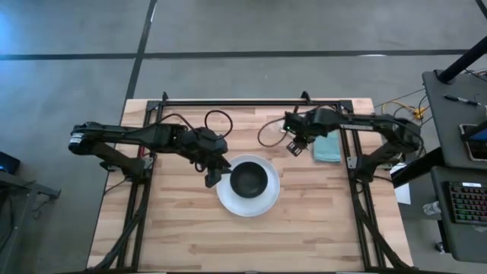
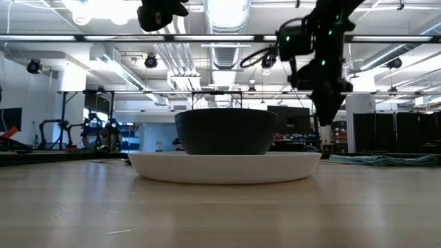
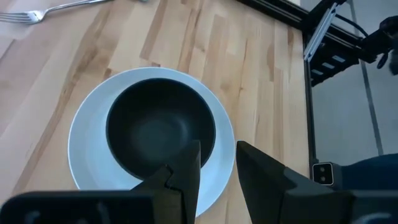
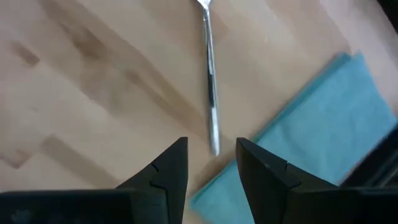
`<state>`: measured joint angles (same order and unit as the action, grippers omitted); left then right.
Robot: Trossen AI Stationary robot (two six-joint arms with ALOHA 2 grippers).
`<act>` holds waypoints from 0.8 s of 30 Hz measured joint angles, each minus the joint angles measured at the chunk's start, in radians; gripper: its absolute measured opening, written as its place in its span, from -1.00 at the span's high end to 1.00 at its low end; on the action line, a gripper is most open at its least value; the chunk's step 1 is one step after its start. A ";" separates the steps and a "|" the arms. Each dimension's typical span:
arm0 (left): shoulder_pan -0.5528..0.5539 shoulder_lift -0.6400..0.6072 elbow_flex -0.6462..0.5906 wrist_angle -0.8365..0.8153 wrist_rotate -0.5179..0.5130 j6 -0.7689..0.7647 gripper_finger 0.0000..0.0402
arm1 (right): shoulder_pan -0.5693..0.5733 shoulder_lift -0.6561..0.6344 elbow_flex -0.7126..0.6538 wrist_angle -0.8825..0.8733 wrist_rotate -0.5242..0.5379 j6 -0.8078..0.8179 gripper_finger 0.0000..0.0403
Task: Set table place
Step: Put the fork to the right of the white plate
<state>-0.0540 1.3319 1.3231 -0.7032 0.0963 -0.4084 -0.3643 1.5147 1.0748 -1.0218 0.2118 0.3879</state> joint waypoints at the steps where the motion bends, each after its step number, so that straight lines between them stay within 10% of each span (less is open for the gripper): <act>1: 0.000 0.000 0.000 0.000 0.000 0.000 0.56 | -0.018 0.015 0.000 0.023 -0.029 -0.041 0.37; 24: 0.002 -0.001 -0.004 0.011 -0.047 -0.058 0.56 | -0.285 0.228 0.072 0.218 -0.299 -0.442 0.37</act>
<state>-0.0525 1.3312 1.3190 -0.6918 0.0498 -0.4666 -0.6494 1.7424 1.1465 -0.8037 -0.0868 -0.0540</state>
